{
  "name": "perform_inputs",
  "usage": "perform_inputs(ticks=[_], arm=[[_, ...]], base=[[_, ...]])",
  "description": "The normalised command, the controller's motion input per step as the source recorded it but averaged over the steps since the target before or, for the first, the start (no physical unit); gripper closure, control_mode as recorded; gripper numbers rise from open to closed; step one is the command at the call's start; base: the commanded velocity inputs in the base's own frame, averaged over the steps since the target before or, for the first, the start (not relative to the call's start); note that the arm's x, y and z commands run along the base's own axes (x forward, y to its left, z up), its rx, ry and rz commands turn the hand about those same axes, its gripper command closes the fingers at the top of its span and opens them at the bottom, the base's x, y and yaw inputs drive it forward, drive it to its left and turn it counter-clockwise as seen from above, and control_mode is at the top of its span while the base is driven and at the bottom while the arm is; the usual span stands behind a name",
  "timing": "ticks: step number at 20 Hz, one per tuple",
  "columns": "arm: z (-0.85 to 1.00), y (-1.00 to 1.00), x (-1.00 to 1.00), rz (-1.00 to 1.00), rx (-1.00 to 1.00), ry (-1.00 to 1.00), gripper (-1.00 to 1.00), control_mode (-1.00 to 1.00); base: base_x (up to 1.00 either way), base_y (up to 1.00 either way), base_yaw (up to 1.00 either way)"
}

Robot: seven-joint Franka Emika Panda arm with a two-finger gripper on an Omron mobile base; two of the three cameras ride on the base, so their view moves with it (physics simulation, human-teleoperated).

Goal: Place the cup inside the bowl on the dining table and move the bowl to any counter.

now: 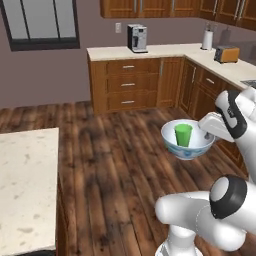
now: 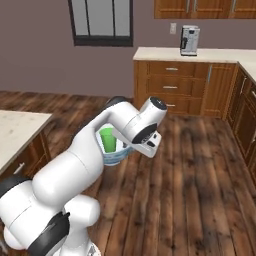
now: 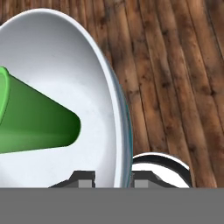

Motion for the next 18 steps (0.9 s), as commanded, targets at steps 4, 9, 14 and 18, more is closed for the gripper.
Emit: perform_inputs(ticks=[4,9,14,18], arm=[[0.0,0.0,0.0,0.0,0.0,0.0,1.0,1.0],[0.0,0.0,0.0,0.0,0.0,0.0,1.0,1.0],[0.0,0.0,0.0,0.0,0.0,0.0,1.0,1.0],[0.0,0.0,0.0,0.0,0.0,0.0,1.0,1.0]], base=[[0.41,-0.44,-0.1],[0.33,-0.43,-0.18],[0.24,-0.44,-0.24],[0.21,-0.41,-0.26]])
